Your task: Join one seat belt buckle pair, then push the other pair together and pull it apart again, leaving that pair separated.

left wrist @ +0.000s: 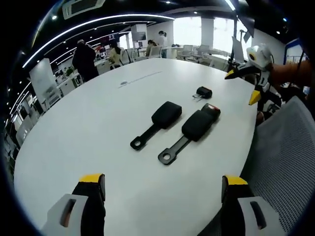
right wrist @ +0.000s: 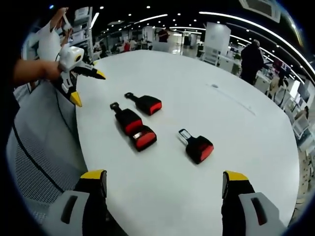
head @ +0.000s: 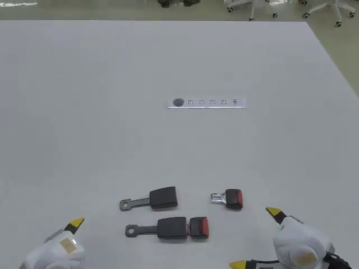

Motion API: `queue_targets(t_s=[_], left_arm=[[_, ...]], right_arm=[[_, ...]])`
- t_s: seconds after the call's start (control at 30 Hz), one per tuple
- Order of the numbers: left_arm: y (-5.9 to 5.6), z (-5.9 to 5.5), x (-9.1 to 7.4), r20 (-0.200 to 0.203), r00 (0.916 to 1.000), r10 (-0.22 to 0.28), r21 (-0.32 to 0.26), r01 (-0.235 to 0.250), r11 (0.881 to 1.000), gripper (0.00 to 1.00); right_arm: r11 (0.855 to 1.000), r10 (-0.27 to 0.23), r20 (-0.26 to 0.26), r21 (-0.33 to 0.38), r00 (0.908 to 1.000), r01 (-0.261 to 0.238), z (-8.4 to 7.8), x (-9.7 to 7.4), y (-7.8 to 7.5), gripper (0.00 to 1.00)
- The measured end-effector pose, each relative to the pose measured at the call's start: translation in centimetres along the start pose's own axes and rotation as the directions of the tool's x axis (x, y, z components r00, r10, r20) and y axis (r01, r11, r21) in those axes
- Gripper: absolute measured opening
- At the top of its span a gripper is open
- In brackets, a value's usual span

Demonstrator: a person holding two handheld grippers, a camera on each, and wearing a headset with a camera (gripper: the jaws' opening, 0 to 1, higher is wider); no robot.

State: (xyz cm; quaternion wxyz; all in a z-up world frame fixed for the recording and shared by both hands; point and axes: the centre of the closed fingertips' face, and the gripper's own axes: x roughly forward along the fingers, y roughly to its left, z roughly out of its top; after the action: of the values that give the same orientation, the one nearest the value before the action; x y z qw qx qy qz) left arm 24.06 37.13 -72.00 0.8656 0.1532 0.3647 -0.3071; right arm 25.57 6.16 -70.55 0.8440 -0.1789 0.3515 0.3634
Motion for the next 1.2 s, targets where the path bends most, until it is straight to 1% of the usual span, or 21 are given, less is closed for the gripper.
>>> queue_targets(t_s=[0.07,0.17,0.2,0.27,0.3,0.37,0.47,0.5,0.6,0.63,0.73,0.8,0.87,0.93,1.03,1.07,1.13,1.17,1.2], left_arm=[[0.0,0.3,-0.4,0.021,0.9996,0.016,-0.019,-0.016,1.000,1.00],[0.6,-0.3,-0.7,0.026,0.9990,0.038,-0.031,-0.037,0.999,1.00],[0.7,-0.4,-0.8,0.033,0.9983,0.048,-0.034,-0.047,0.998,1.00],[0.8,-0.4,-0.8,0.039,0.9978,0.053,-0.047,-0.051,0.998,1.00],[0.7,-0.2,-0.8,0.041,0.9976,0.055,-0.054,-0.053,0.997,1.00],[0.8,0.2,-0.9,0.053,0.9965,0.064,-0.051,-0.062,0.997,1.00],[1.3,1.0,-1.3,0.085,0.9926,0.087,-0.072,-0.081,0.994,1.00],[1.4,0.9,-1.2,0.088,0.9923,0.088,-0.079,-0.081,0.994,1.00],[1.7,0.3,-0.8,0.081,0.9930,0.085,-0.098,-0.077,0.992,1.00],[1.5,0.3,-0.8,0.078,0.9932,0.086,-0.097,-0.078,0.992,1.00],[1.2,0.9,-0.9,0.091,0.9920,0.088,-0.096,-0.079,0.992,1.00],[1.1,0.9,-0.8,0.091,0.9924,0.083,-0.096,-0.074,0.993,1.00],[0.7,1.0,-0.6,0.085,0.9937,0.073,-0.090,-0.066,0.994,1.00],[0.8,0.9,-0.6,0.079,0.9943,0.071,-0.077,-0.065,0.995,1.00],[0.4,1.0,-0.5,0.074,0.9949,0.068,-0.075,-0.062,0.995,1.00],[0.5,1.0,-0.5,0.076,0.9948,0.067,-0.076,-0.061,0.995,1.00],[0.2,1.5,-0.4,0.097,0.9936,0.056,-0.083,-0.048,0.995,1.00],[0.2,1.6,-0.3,0.101,0.9935,0.053,-0.081,-0.044,0.996,1.00],[0.1,1.6,-0.2,0.102,0.9935,0.051,-0.079,-0.043,0.996,1.00]], right_arm=[[1.000,-0.002,0.017,0.020,0.9999,0.001,0.4,-0.1,0.2,0.99],[0.999,-0.015,0.028,0.038,0.9995,0.014,0.5,0.1,0.0,0.99],[0.999,-0.014,0.039,0.046,0.9992,0.012,0.7,0.2,0.2,0.99],[0.998,-0.009,0.046,0.064,0.9989,0.006,0.6,0.4,0.4,0.99],[0.998,-0.009,0.051,0.065,0.9986,0.005,0.7,0.4,0.4,0.99],[0.998,-0.007,0.054,0.063,0.9985,0.004,0.7,0.5,0.5,0.99],[0.998,-0.016,0.058,0.068,0.9982,0.012,0.8,0.6,0.4,0.99],[0.997,-0.019,0.059,0.074,0.9981,0.015,0.6,0.7,0.3,0.99],[0.996,-0.032,0.069,0.086,0.9971,0.026,0.7,0.7,0.2,0.99],[0.995,-0.040,0.072,0.092,0.9966,0.033,0.7,0.5,0.1,0.99],[0.995,-0.057,0.075,0.083,0.9956,0.051,0.7,0.5,-0.1,0.99],[0.994,-0.062,0.078,0.093,0.9950,0.055,0.8,0.4,-0.2,0.99],[0.994,-0.061,0.082,0.101,0.9948,0.053,0.8,0.5,-0.2,0.99],[0.994,-0.062,0.080,0.099,0.9949,0.054,0.8,0.6,-0.2,0.99],[0.994,-0.059,0.074,0.097,0.9955,0.052,0.8,0.6,-0.1,0.99],[0.994,-0.059,0.074,0.097,0.9955,0.052,0.8,0.7,-0.1,0.99],[0.994,-0.089,0.077,0.073,0.9931,0.083,0.9,0.6,-0.4,0.99],[0.993,-0.100,0.084,0.063,0.9914,0.095,1.1,0.5,-0.5,0.99],[0.993,-0.096,0.085,0.070,0.9917,0.091,1.1,0.5,-0.5,0.99]])
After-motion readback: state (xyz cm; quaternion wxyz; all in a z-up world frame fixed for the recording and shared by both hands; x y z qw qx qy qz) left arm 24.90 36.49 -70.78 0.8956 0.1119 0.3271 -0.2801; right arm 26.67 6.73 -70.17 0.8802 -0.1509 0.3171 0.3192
